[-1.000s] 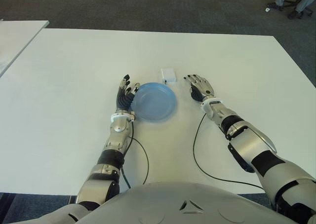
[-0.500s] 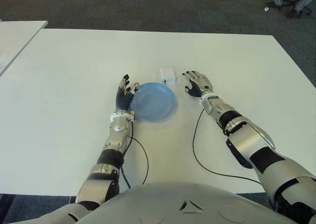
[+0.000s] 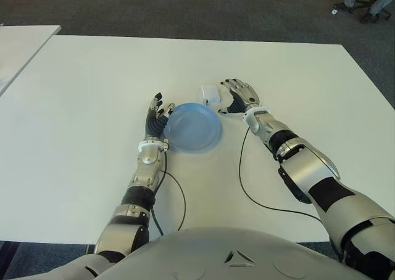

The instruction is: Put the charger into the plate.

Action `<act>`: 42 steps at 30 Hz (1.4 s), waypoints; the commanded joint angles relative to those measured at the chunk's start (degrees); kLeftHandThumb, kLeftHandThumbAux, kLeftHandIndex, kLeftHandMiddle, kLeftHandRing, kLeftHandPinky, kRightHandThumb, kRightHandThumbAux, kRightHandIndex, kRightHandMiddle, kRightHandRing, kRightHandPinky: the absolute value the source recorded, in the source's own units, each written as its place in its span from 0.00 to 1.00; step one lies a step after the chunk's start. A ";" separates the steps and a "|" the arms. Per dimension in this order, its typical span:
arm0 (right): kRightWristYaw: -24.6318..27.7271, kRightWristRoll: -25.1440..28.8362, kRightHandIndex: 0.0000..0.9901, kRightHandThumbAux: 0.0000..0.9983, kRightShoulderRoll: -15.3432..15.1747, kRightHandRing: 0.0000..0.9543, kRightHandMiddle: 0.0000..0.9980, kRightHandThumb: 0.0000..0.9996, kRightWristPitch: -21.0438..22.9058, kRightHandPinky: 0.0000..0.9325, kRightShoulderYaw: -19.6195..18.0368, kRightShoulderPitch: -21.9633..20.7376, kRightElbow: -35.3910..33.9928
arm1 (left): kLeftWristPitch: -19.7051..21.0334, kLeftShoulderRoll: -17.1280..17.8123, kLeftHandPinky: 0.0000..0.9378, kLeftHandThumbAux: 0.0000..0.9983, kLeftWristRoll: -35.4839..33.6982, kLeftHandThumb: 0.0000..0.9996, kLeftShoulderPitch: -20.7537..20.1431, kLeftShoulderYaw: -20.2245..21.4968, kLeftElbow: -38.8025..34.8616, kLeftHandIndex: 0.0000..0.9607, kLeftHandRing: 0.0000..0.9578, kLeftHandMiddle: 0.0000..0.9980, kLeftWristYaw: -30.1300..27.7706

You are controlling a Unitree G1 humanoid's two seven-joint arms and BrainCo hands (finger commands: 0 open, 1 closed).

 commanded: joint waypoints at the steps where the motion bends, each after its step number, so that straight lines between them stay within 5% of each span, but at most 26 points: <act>1: 0.93 0.79 0.00 0.67 0.87 0.00 0.00 0.00 -1.51 0.00 -0.52 -1.45 -0.26 | 1.98 -0.31 0.00 0.51 0.04 0.00 1.04 0.01 1.53 0.00 0.00 0.00 -0.07; 42: 6.53 -0.32 0.00 0.81 3.48 0.00 0.00 0.00 -5.09 0.00 1.05 0.26 0.49 | 2.72 -1.54 0.00 0.52 0.29 0.00 1.33 -0.15 0.11 0.00 0.00 0.00 0.38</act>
